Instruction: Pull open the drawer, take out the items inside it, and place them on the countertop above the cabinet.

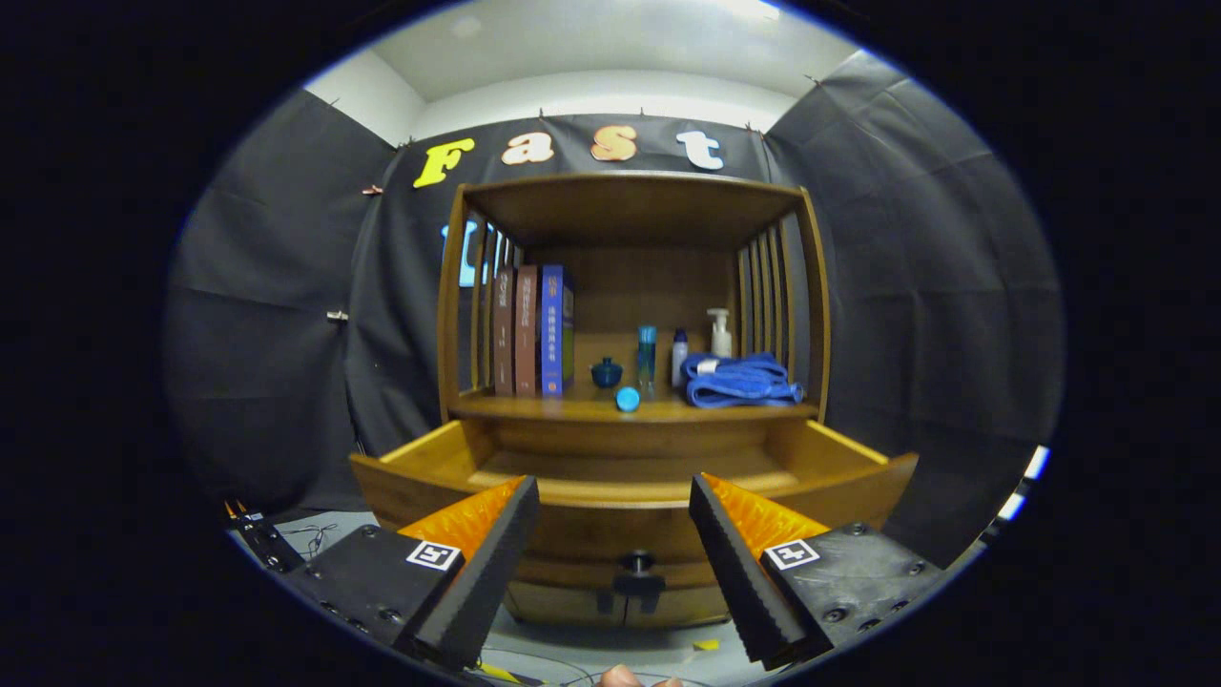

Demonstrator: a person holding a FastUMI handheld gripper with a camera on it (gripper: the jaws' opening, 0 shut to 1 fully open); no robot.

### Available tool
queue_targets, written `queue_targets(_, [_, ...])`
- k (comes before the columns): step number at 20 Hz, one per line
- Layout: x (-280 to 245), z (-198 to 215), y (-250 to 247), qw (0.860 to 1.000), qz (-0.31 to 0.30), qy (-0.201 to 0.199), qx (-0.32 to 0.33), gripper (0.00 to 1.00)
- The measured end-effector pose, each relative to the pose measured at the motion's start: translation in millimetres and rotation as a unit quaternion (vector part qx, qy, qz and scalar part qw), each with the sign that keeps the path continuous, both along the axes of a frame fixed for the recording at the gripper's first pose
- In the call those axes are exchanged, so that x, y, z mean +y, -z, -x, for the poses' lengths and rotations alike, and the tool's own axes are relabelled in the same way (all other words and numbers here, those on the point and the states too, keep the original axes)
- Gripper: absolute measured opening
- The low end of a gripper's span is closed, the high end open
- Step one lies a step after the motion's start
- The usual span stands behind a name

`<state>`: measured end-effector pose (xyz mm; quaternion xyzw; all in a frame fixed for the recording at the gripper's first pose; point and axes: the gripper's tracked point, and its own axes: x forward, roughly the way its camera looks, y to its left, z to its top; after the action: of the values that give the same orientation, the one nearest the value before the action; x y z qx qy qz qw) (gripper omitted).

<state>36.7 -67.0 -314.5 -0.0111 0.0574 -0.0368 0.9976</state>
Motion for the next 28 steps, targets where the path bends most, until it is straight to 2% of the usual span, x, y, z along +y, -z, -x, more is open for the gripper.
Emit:
queue_targets(4, [-15.0,-13.0,51.6,0.999,-0.007,0.017,0.049,1.00])
queue_targets(9, [-23.2,-32.9,70.8,0.997,-0.006,0.023,0.068,1.00])
queue_targets(16, [-24.3,-45.7,70.7,0.998,0.013,0.020,0.066,1.00])
queue_targets(28, [-28.7,-118.6,73.5,0.997,0.015,0.020,0.066,0.99])
